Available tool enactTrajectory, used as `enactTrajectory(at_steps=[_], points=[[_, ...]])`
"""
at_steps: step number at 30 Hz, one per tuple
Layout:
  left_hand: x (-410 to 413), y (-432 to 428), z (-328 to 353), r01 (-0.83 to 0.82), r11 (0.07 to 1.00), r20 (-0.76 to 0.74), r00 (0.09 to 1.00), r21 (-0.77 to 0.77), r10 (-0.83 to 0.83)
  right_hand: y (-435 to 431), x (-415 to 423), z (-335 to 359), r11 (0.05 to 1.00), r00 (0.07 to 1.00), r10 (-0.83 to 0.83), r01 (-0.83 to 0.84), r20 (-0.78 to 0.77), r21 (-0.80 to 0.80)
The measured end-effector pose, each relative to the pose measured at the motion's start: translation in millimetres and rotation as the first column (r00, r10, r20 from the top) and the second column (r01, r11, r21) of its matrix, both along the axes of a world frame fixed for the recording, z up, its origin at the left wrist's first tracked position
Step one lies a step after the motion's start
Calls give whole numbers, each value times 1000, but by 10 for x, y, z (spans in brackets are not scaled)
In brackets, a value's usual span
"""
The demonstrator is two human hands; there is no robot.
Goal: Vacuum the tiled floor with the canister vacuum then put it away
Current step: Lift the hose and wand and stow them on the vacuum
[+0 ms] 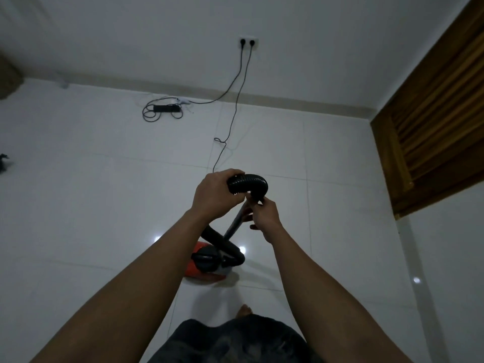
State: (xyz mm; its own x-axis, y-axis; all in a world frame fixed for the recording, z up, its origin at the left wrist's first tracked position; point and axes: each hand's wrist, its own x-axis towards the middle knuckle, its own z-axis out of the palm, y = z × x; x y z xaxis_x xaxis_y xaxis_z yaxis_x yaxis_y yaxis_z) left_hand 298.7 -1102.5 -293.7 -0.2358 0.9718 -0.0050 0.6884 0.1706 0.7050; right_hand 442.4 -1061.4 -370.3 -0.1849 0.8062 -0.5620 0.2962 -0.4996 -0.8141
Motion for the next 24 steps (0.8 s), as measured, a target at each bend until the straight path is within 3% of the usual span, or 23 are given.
enactTrajectory(at_steps=[13, 19, 24], points=[[-553, -416, -633, -148, 989, 236, 960, -29, 150, 259, -292, -359, 996, 992, -37, 26, 124, 91], [-877, -526, -907, -69, 996, 327, 941, -60, 85, 101, -667, -740, 984, 978, -124, 100, 168, 144], [-1092, -511, -1432, -83, 996, 385, 919, -21, 85, 55, -908, -1223, 979, 978, -99, 62, 185, 194]])
